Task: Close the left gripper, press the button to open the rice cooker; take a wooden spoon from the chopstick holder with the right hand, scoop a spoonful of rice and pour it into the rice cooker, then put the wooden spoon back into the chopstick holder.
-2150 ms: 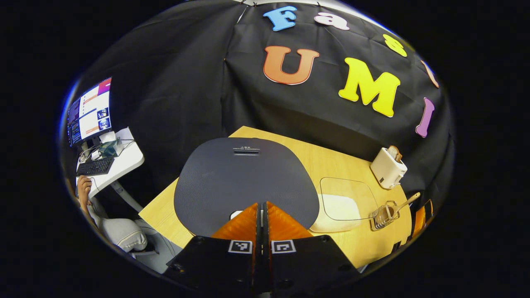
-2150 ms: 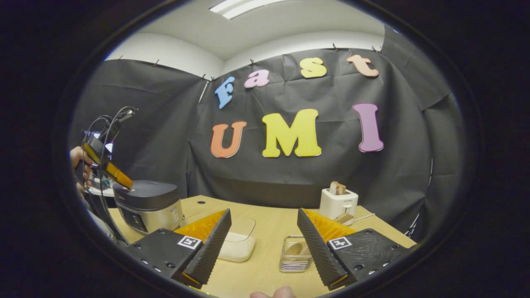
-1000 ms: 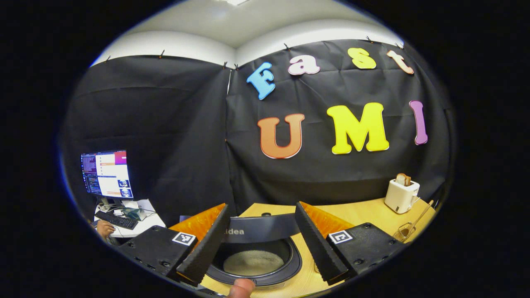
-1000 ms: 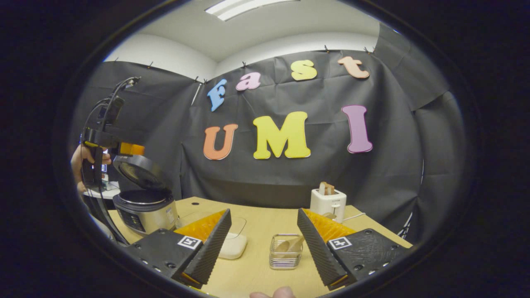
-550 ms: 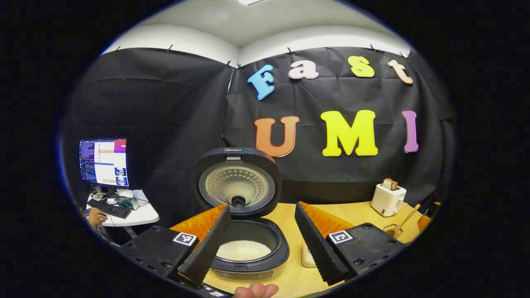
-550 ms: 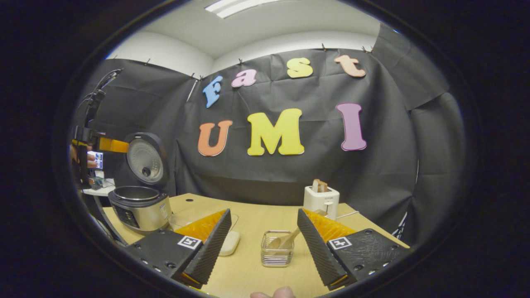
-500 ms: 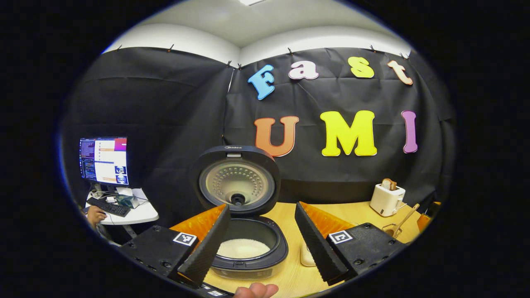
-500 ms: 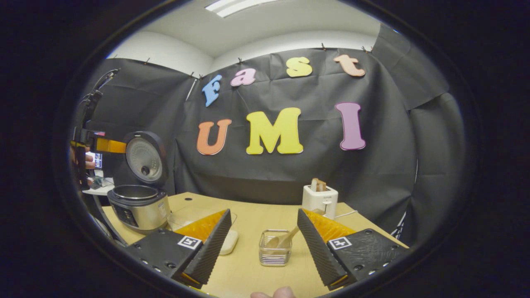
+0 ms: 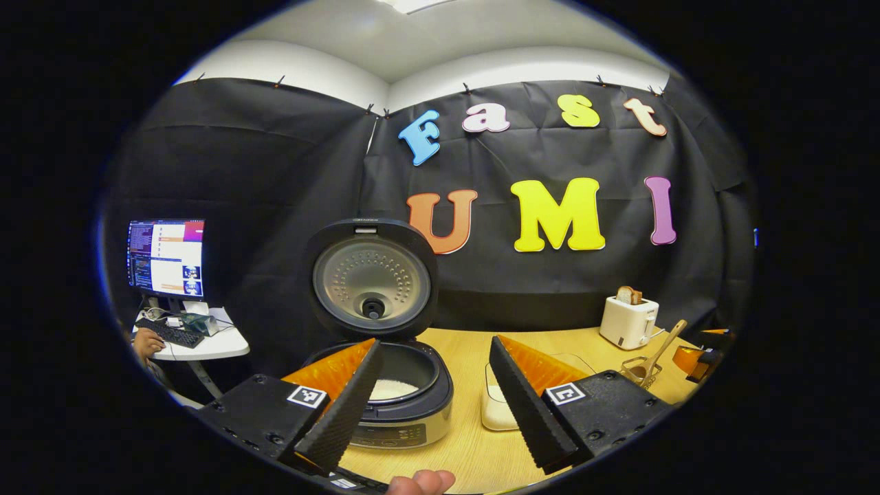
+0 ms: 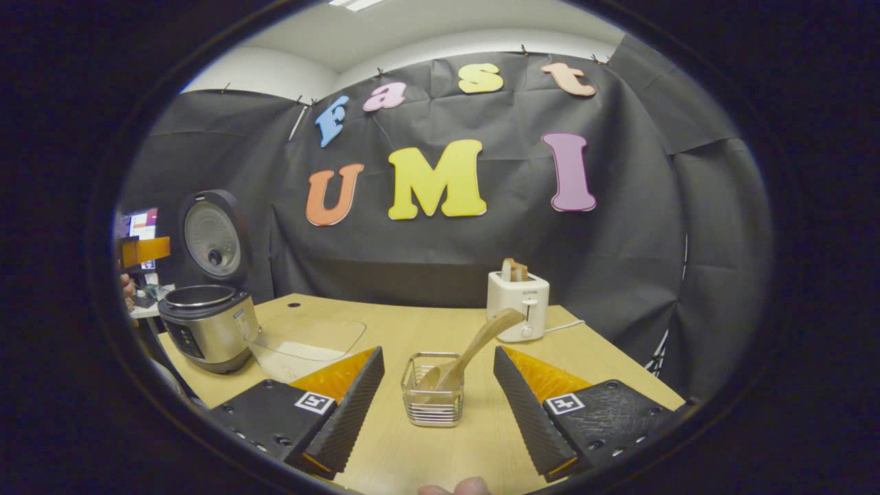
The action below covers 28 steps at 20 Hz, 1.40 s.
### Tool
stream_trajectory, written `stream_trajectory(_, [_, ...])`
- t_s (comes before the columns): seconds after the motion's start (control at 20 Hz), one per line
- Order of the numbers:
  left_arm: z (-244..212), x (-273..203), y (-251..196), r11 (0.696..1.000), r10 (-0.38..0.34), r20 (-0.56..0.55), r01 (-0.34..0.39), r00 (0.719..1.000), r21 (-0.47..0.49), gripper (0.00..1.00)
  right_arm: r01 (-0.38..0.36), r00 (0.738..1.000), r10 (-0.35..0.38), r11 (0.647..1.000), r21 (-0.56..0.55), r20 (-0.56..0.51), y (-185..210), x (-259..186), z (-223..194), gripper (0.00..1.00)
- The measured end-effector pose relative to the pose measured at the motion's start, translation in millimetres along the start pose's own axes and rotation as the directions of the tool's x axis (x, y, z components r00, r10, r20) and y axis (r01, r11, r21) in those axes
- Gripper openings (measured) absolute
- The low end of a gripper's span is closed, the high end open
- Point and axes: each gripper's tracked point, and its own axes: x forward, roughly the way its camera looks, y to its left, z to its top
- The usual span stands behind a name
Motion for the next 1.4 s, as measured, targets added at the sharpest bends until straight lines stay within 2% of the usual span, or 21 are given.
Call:
stream_trajectory(0.1, [0, 2, -1, 1.000, -0.002, 0.005, 0.002, 1.000, 0.004, 1.00, 0.015, 1.000, -0.015, 1.000, 0.004, -0.023, -6, 12, -4, 0.95])
stream_trajectory(0.3, [-11, -5, -15, 0.998, -0.055, -0.024, 0.054, 0.998, -0.031, 1.00, 0.041, 0.994, -0.037, 0.998, 0.043, -0.101, -24, 50, -23, 0.95])
stream_trajectory(0.5, [-17, -8, -13, 0.996, -0.068, -0.034, 0.066, 0.997, -0.058, 0.99, 0.042, 0.990, -0.031, 0.996, 0.081, -0.137, -34, 86, -30, 0.95])
stream_trajectory(0.55, [-19, -8, -14, 0.996, -0.074, -0.038, 0.072, 0.997, -0.051, 1.00, 0.045, 0.988, -0.029, 0.993, 0.105, -0.150, -38, 99, -33, 0.92])
stream_trajectory(0.6, [-19, -7, -11, 0.997, -0.069, -0.036, 0.067, 0.997, -0.040, 0.99, 0.045, 0.986, -0.027, 0.993, 0.106, -0.165, -39, 109, -37, 0.96])
stream_trajectory(0.7, [-17, -8, -14, 0.997, -0.071, -0.025, 0.070, 0.997, -0.029, 1.00, 0.041, 0.986, -0.021, 0.992, 0.116, -0.168, -40, 121, -39, 0.88])
stream_trajectory(0.75, [-19, -7, -16, 0.997, -0.079, -0.027, 0.078, 0.997, -0.024, 1.00, 0.037, 0.986, -0.017, 0.992, 0.121, -0.165, -39, 123, -39, 0.92])
stream_trajectory(0.9, [-23, -5, -14, 0.997, -0.071, -0.036, 0.071, 0.997, -0.005, 1.00, 0.047, 0.985, -0.025, 0.991, 0.124, -0.172, -39, 135, -43, 0.68])
stream_trajectory(0.95, [-23, -4, -14, 0.998, -0.070, -0.036, 0.070, 0.997, -0.003, 1.00, 0.039, 0.983, -0.014, 0.990, 0.132, -0.181, -37, 138, -47, 0.73])
stream_trajectory(1.0, [-22, -4, -13, 0.998, -0.066, -0.035, 0.066, 0.997, -0.002, 1.00, 0.025, 0.983, 0.003, 0.989, 0.149, -0.185, -34, 138, -47, 0.67])
stream_trajectory(1.05, [-22, -4, -12, 0.998, -0.063, -0.036, 0.063, 0.997, -0.001, 0.99, 0.022, 0.982, 0.006, 0.989, 0.149, -0.190, -32, 138, -46, 0.58])
stream_trajectory(1.1, [-21, -4, -12, 0.998, -0.061, -0.033, 0.061, 0.998, -0.004, 0.99, 0.013, 0.983, 0.014, 0.990, 0.144, -0.184, -29, 139, -45, 0.54])
stream_trajectory(1.2, [-21, -5, -13, 0.998, -0.068, -0.028, 0.068, 0.997, -0.009, 1.00, 0.019, 0.984, 0.005, 0.991, 0.129, -0.181, -25, 139, -44, 0.36])
stream_trajectory(1.25, [-21, -5, -10, 0.998, -0.064, -0.029, 0.064, 0.998, -0.004, 1.00, 0.007, 0.984, 0.015, 0.993, 0.120, -0.178, -23, 138, -44, 0.29])
stream_trajectory(1.35, [-21, -6, -5, 0.999, -0.051, -0.024, 0.051, 0.998, 0.001, 0.99, -0.026, 0.988, 0.049, 0.988, 0.155, -0.145, -14, 138, -33, 0.22])
stream_trajectory(1.4, [-21, -7, -3, 0.999, -0.047, -0.023, 0.047, 0.999, -0.002, 0.99, -0.031, 0.987, 0.055, 0.987, 0.158, -0.153, -9, 133, -32, 0.13])
